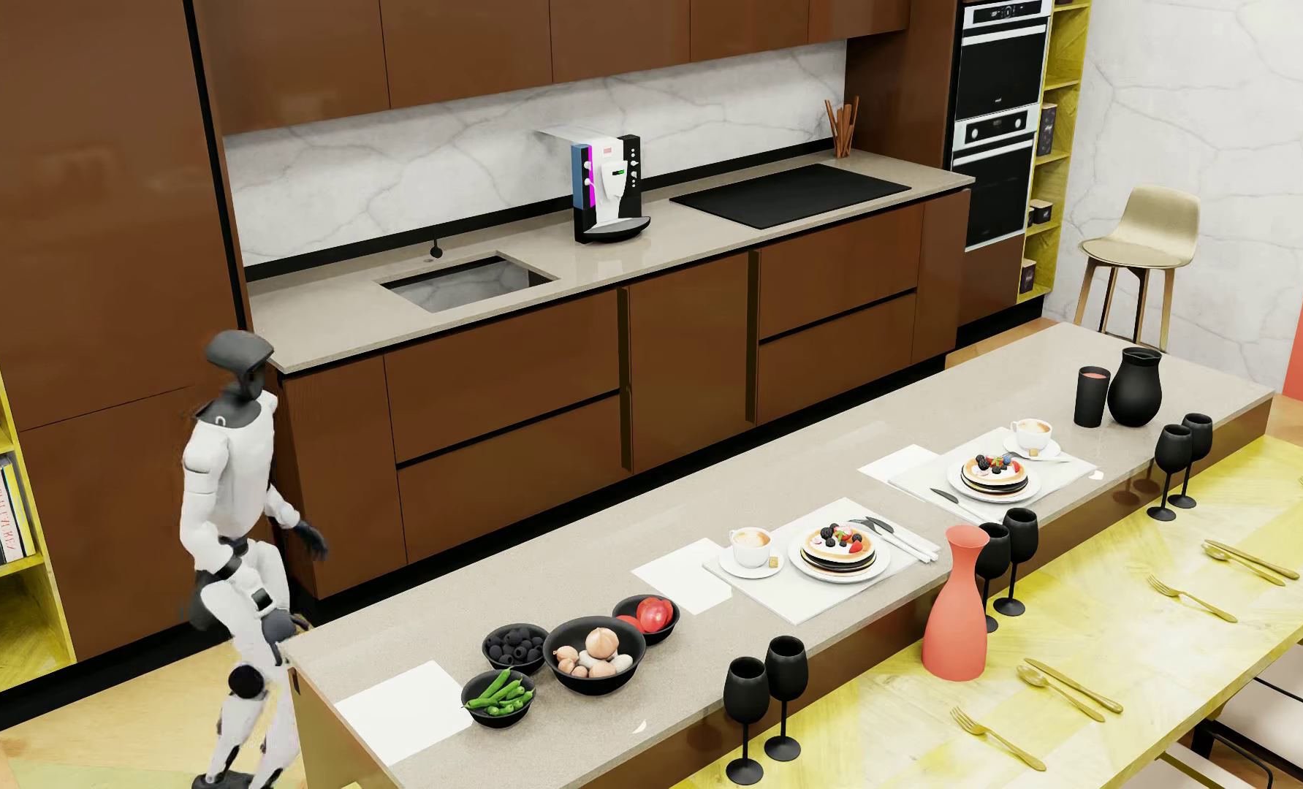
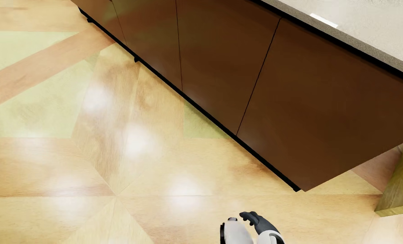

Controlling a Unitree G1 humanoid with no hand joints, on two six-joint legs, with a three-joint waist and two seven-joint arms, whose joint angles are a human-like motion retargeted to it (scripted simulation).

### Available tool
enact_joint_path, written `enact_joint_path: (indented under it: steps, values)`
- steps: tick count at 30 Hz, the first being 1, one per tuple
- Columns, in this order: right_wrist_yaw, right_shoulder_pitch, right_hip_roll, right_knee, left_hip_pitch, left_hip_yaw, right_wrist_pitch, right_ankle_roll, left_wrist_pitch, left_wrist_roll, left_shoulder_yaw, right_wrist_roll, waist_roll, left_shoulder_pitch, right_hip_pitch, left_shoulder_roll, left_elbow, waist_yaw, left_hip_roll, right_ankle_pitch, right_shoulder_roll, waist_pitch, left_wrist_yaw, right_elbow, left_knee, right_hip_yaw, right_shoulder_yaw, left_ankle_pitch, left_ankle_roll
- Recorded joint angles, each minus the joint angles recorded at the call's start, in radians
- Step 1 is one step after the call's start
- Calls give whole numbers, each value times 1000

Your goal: Move towards stool

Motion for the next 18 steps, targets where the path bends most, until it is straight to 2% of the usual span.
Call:
enact_joint_path:
  steps: [3, 5, 6, 7, 8, 9, 10, 11, 12, 13, 14, 15, 16, 17, 18]
  values:
    - [7, 161, 108, -177, 51, -122, 19, 75, -41, 29, -114, 17, -4, -144, -113, 85, -37, -32, -54, -7, -14, 8, -2, 39, -8, -93, -54, -27, 29]
    - [69, 258, 186, -448, 104, -207, 76, 119, -57, 56, -203, -16, -4, -230, -119, 114, -76, -64, -85, -2, -19, 16, -12, 75, 6, -27, -71, -40, 45]
    - [110, 303, 204, -558, 135, -234, 98, 120, -56, 67, -247, -50, -1, -255, -100, 120, -102, -83, -86, 26, -22, 21, -28, 89, 15, 16, -74, -17, 46]
    - [143, 339, 204, -549, 151, -253, 120, -50, -48, 58, -292, -87, 5, -279, -79, 122, -114, -102, -89, 76, -17, 28, -43, 99, 57, 30, -84, 30, 51]
    - [157, 367, 177, -497, 146, -272, 138, -85, -38, 35, -328, -115, 11, -275, -64, 123, -129, -120, -97, 25, -5, 38, -53, 105, 143, 5, -108, 104, 49]
    - [149, 388, 143, -452, 108, -265, 151, -112, -28, 5, -363, -127, 19, -250, -30, 120, -142, -139, -92, -20, 14, 49, -63, 109, 284, -11, -146, 261, -107]
    - [135, 404, 103, -433, 44, -291, 156, -135, -16, -12, -403, -126, 24, -220, 21, 123, -148, -150, -101, -74, 39, 58, -91, 112, 458, -26, -183, 457, -413]
    - [132, 407, 49, -437, -55, -209, 149, -132, 0, -2, -440, -118, 27, -196, 85, 135, -151, -165, -97, -125, 66, 65, -133, 117, 657, -57, -203, 579, -448]
    - [138, 393, 8, -467, -164, -195, 134, -116, 14, 27, -452, -114, 30, -171, 164, 141, -149, -162, -57, -163, 84, 68, -158, 127, 818, -89, -201, 535, -450]
    - [149, 361, -18, -518, -279, -177, 118, -97, 31, 46, -424, -119, 33, -140, 257, 124, -134, -144, 23, -191, 85, 70, -136, 139, 916, -114, -175, 463, -454]
    - [160, 315, -33, -576, -382, -147, 100, -80, 47, 31, -359, -142, 34, -104, 355, 91, -102, -116, 106, -214, 75, 68, -76, 155, 937, -133, -138, 390, -430]
    - [170, 266, -41, -627, -477, -112, 81, -65, 69, -9, -273, -171, 33, -79, 450, 57, -58, -84, 170, -240, 56, 64, -6, 154, 896, -152, -96, 343, -354]
    - [176, 214, -46, -663, -561, -106, 62, -50, 97, -51, -185, -187, 29, -65, 542, 36, -20, -53, 197, -275, 27, 60, 51, 130, 809, -173, -54, 318, -308]
    - [174, 162, -48, -689, -624, -119, 34, -35, 128, -85, -123, -195, 24, -57, 633, 27, 1, -25, 202, -321, -14, 58, 90, 88, 677, -193, -30, 301, -278]
    - [159, 96, -55, -716, -655, -137, 14, -12, 125, -115, -71, -190, 19, -30, 727, 43, -2, -2, 199, -355, -54, 60, 94, 48, 490, -206, -19, 328, -259]
